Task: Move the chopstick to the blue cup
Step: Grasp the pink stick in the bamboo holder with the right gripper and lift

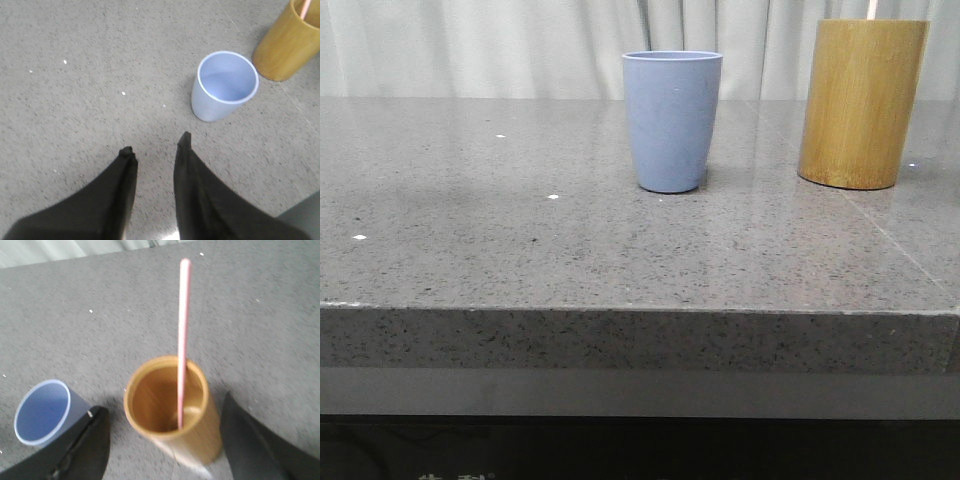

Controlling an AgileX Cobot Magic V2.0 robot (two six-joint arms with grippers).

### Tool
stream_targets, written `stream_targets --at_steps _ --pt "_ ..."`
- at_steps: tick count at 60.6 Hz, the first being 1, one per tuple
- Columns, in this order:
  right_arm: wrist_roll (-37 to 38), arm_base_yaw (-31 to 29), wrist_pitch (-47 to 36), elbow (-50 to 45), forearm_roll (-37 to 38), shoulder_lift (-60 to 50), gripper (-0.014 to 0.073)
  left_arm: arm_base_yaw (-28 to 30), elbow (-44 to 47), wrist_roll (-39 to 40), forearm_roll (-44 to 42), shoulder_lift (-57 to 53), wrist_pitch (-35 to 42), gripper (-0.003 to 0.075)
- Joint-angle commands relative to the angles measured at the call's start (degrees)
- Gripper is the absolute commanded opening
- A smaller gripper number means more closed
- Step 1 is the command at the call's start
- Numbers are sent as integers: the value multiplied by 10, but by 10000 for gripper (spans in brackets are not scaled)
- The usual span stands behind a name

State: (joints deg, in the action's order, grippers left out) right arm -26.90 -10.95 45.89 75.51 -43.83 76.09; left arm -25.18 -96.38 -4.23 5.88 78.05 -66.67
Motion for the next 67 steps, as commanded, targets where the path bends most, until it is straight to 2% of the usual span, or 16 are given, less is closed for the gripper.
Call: stream_targets --at_steps 1,16,32,44,56,67 --pt "-28 -2 -30 47 -56 18 484 2 56 0 28 -58 63 188" --pt "-36 25 -45 144 -63 122 484 2 199 -24 68 -143 110 188" --pt "-36 32 -58 215 -81 206 477 2 219 -24 68 -149 107 188" --pt "-36 32 -57 223 -108 229 378 2 219 -24 67 -149 120 188" --pt "-50 32 -38 223 -108 231 316 2 219 -24 63 -149 120 188" --pt "-59 32 -24 225 -108 231 185 2 219 -24 61 -149 120 188"
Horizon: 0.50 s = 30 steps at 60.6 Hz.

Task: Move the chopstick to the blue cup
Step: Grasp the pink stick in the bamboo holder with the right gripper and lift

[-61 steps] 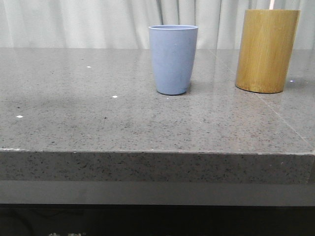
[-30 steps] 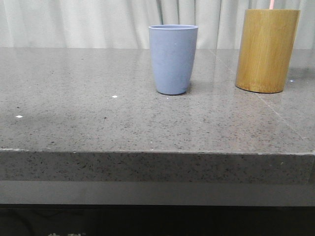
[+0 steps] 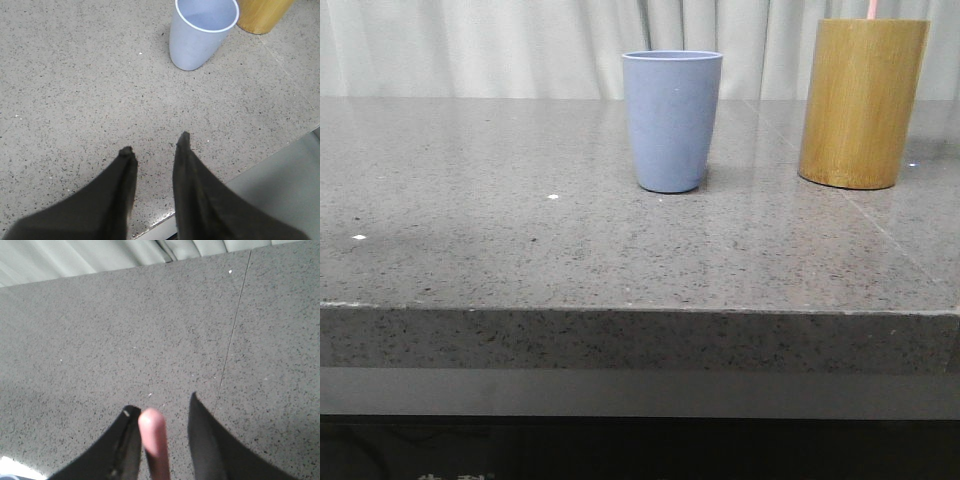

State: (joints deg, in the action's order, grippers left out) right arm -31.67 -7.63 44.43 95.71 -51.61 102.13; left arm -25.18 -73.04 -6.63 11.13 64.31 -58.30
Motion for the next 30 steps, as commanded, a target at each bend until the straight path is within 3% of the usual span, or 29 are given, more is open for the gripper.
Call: stream_targets --at_steps 1,20,30 --pt "-11 -1 -8 23 -30 -30 174 2 -15 0 9 -12 36 188" --pt "-14 -1 38 97 -16 -31 -49 2 -15 -1 2 -12 36 188" --pt "-16 -1 48 140 -4 -51 -66 2 -15 -1 0 -12 36 188"
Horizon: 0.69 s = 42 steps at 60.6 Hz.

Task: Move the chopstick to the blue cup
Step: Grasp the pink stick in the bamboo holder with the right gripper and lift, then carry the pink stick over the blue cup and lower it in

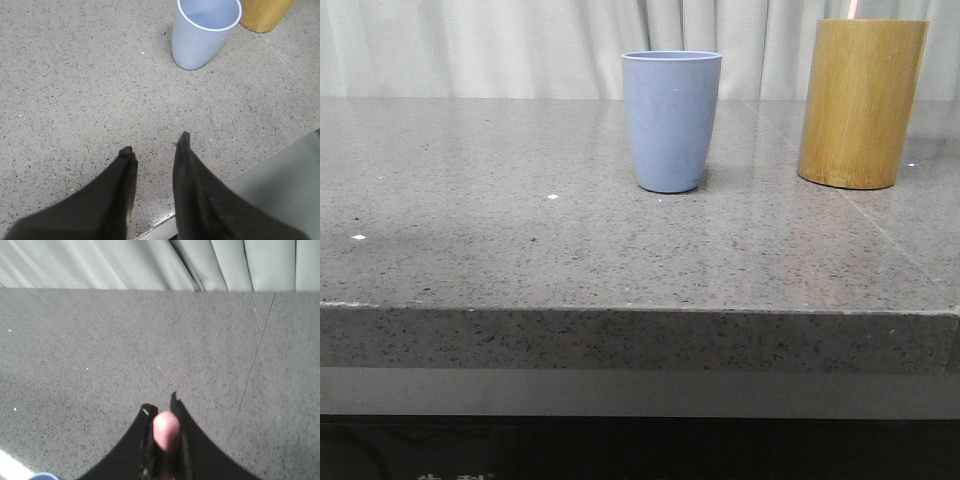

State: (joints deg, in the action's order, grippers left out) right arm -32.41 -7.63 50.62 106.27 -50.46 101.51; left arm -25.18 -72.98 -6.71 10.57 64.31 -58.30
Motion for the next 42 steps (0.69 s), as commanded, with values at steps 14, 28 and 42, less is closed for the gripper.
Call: stream_targets --at_steps 14,28,42 --pt "-13 -1 -33 48 24 -122 -66 2 -15 0 3 -12 37 188" --pt "-32 50 -39 48 23 -196 -66 2 -15 0 3 -12 53 188" --pt "-86 181 -61 24 24 -207 -66 2 -15 0 3 -12 64 188"
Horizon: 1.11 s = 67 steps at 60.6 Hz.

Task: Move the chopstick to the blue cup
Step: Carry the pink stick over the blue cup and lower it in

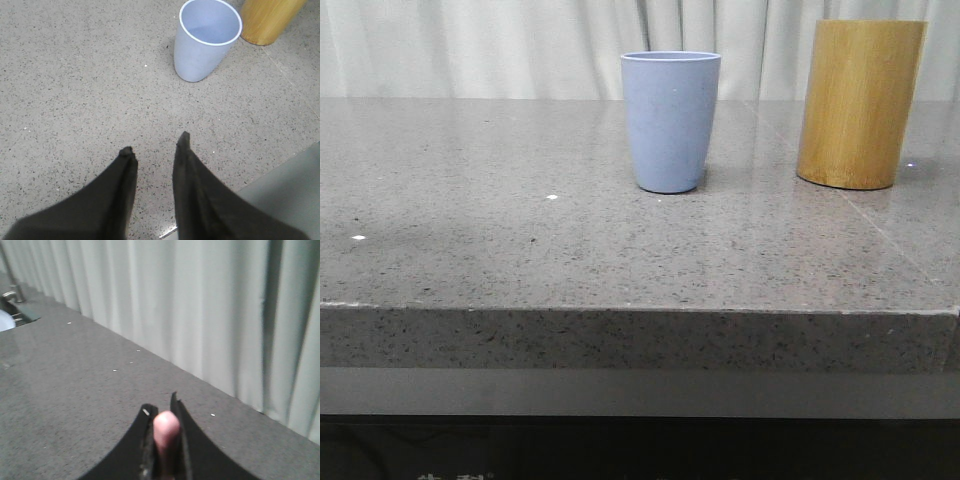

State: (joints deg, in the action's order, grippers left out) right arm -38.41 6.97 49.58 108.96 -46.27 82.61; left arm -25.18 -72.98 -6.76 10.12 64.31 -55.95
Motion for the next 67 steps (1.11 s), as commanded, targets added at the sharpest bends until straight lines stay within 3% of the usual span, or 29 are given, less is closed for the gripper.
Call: stream_targets --at_steps 1,14,26,49,56,67 --pt "-32 46 -63 -13 -18 -18 -66 2 -15 0 7 -12 40 188" --pt "-97 137 -259 -154 -35 -18 -66 2 -15 0 7 -12 40 188" --pt "-118 178 -401 -268 -45 -15 -66 2 -15 -1 7 -12 40 188" --pt "-118 183 -424 -297 -99 43 -59 2 -15 -2 5 -12 46 188" --pt "-118 183 -409 -297 -99 54 30 2 -15 -2 4 -12 46 188" --pt "-118 183 -403 -297 -89 58 257 2 -15 -2 4 -12 46 188"
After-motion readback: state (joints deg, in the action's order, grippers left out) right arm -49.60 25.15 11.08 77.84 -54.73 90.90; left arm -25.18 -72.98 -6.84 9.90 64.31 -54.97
